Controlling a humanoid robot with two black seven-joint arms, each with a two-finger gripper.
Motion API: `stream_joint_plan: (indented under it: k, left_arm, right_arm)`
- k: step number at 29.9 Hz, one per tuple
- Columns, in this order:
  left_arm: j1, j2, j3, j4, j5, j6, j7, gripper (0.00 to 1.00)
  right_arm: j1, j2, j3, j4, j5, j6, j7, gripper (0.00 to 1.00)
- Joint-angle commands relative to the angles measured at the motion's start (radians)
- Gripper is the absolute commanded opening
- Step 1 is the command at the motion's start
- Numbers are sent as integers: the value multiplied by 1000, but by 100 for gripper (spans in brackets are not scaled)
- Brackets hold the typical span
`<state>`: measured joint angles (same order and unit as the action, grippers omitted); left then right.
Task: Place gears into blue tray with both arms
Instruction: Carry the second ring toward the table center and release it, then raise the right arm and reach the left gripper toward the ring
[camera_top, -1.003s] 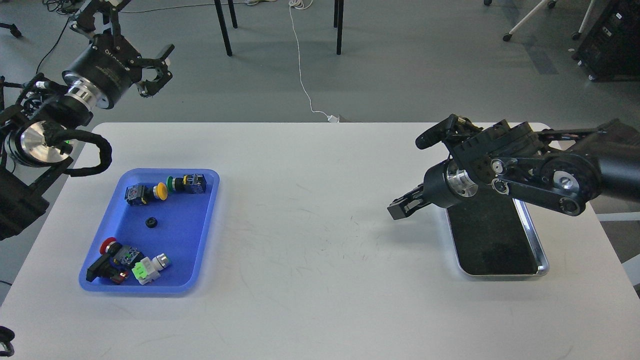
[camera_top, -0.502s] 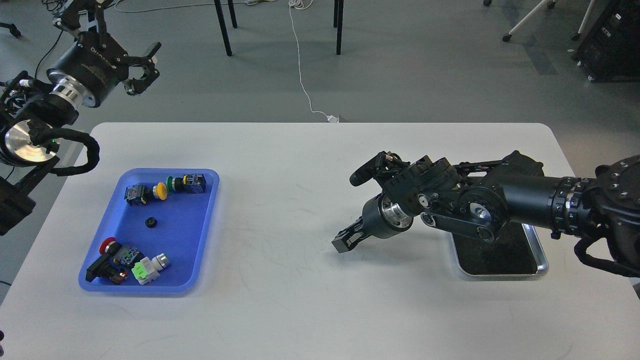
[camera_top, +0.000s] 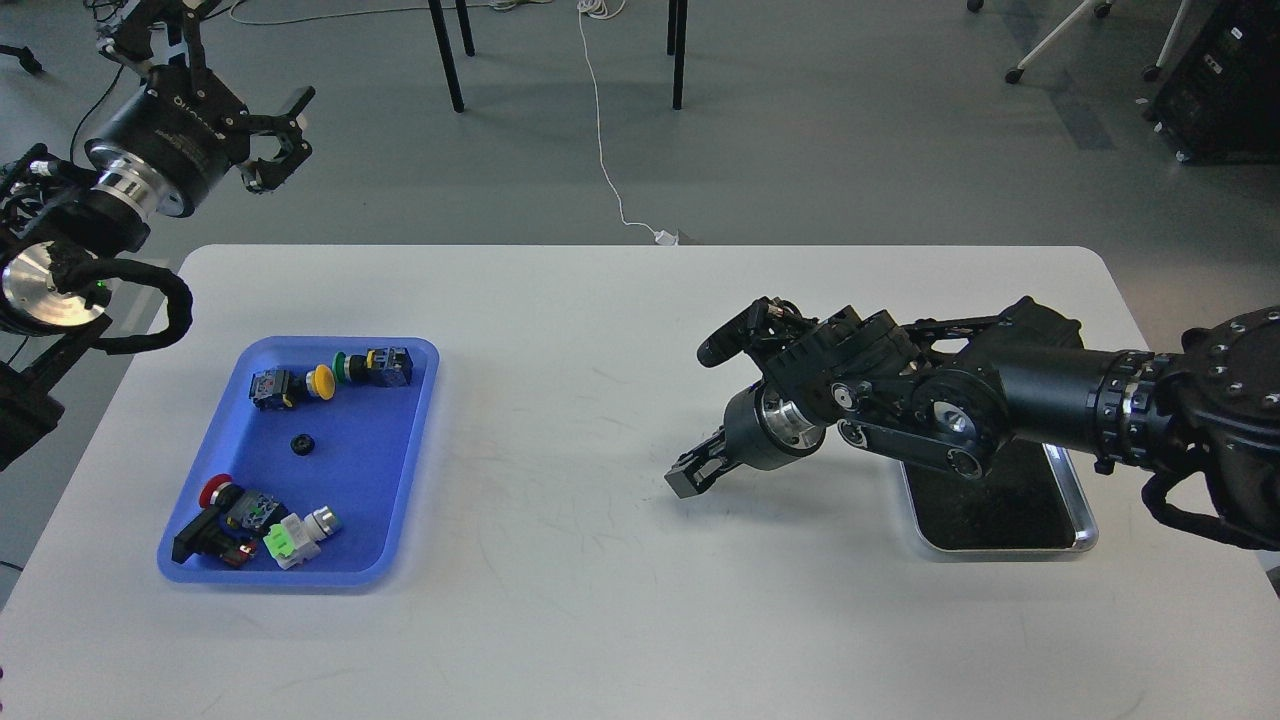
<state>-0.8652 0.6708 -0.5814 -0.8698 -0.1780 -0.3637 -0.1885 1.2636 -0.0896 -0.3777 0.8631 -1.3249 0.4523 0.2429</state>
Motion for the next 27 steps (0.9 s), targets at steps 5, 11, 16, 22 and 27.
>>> stream_joint_plan:
  k: [5,11,16,22,27]
  left_arm:
    - [0,1,0,0,0,0,0,98]
    - [0,1,0,0,2,6,-5,98]
    - [-1,6,2,0,9,3,-6,98]
    - [-15,38,8,-23,14,-18,7,98]
    - [-96,27,15,-28,102,-34,41,98]
  right_arm:
    - [0,1,-20,-19,-2,2,-4,18]
    - [0,2,-12,-22,0,-3,-2,61]
    - [3,1,8,-22,1,-9,-2,75]
    - [48,-97,254,-71,47,-32,-2,88]
    - [65,-286,402,-61,271,-33,-1,90]
